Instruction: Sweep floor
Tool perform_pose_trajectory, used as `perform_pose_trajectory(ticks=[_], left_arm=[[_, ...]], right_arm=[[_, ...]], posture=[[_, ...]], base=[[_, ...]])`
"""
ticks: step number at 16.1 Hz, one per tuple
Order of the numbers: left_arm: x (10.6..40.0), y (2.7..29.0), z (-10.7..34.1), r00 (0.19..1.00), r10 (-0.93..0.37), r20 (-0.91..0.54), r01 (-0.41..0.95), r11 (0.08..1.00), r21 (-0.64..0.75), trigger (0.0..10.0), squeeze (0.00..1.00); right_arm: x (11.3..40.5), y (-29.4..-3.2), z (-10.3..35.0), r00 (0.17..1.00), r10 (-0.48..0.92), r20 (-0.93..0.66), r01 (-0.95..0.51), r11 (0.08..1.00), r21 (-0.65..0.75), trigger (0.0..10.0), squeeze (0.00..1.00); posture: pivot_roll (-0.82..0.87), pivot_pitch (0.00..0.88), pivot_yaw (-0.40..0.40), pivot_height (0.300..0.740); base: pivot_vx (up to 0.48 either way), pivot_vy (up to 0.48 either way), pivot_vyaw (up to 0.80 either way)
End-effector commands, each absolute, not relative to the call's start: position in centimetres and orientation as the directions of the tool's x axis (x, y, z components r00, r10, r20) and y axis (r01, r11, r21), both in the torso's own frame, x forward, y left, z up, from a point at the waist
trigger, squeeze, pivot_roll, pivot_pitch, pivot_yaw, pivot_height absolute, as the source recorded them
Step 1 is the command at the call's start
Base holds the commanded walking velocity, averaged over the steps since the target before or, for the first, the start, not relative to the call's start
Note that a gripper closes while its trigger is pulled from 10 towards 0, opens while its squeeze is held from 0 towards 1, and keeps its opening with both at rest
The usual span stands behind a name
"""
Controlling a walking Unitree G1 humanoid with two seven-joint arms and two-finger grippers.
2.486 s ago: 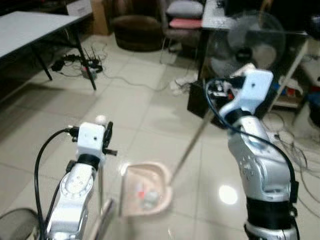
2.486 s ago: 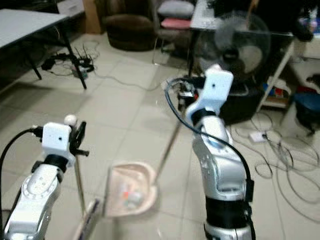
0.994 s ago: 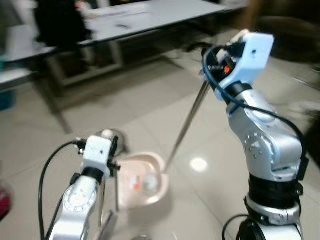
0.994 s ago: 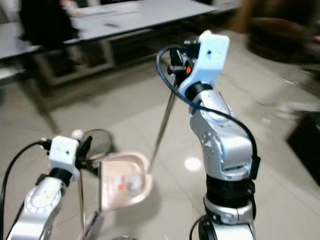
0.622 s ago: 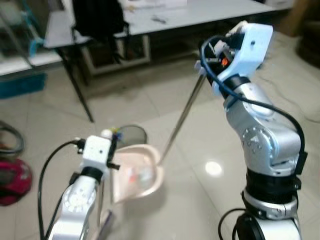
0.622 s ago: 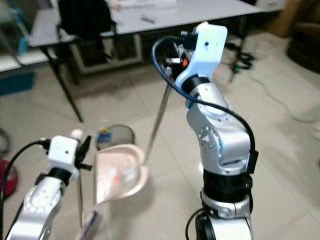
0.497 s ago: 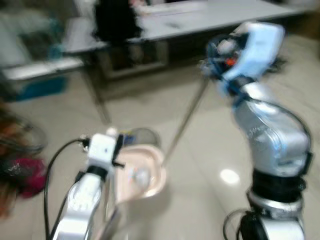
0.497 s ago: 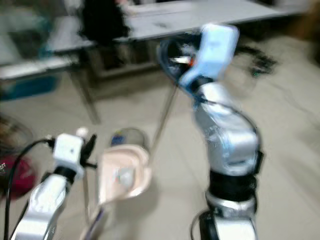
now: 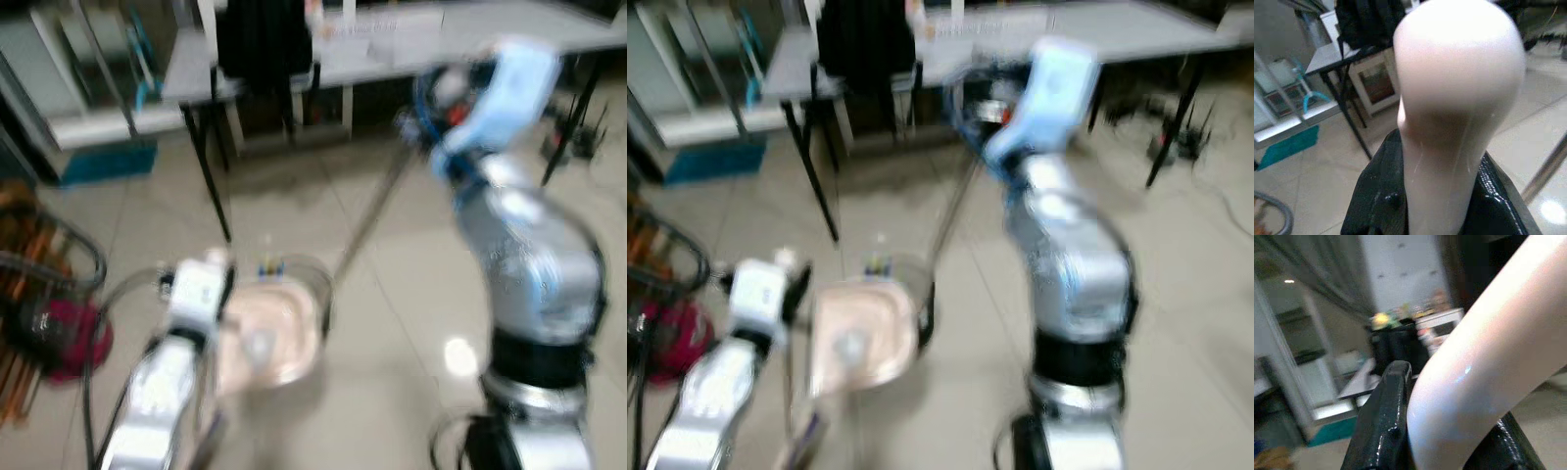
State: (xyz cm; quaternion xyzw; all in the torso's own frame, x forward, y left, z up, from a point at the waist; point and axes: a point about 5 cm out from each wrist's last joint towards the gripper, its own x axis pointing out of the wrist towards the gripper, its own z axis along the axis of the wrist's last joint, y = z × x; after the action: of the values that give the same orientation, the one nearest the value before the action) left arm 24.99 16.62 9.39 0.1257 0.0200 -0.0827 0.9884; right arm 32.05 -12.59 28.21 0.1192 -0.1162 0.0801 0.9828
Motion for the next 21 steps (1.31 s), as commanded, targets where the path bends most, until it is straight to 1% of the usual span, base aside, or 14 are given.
perform_pose_trajectory(ticks=[1, 21], left_arm=[[25.3, 17.2, 10.0, 0.988, -0.148, -0.033, 0.151, 0.951, 0.270, 10.0, 0.00], [26.0, 17.1, 10.1, 0.988, -0.155, -0.009, 0.152, 0.951, 0.271, 10.0, 0.00]], right_arm=[[31.7, -11.9, 29.5, 0.939, 0.141, 0.314, -0.216, 0.952, 0.218, 10.0, 0.00], [32.1, -12.4, 28.2, 0.951, 0.078, 0.299, -0.148, 0.964, 0.219, 10.0, 0.00]], posture=[[-0.06, 0.000, 0.069, 0.740], [-0.05, 0.000, 0.064, 0.740]], base=[[0.315, 0.000, -0.80], [0.328, 0.000, 0.00]])
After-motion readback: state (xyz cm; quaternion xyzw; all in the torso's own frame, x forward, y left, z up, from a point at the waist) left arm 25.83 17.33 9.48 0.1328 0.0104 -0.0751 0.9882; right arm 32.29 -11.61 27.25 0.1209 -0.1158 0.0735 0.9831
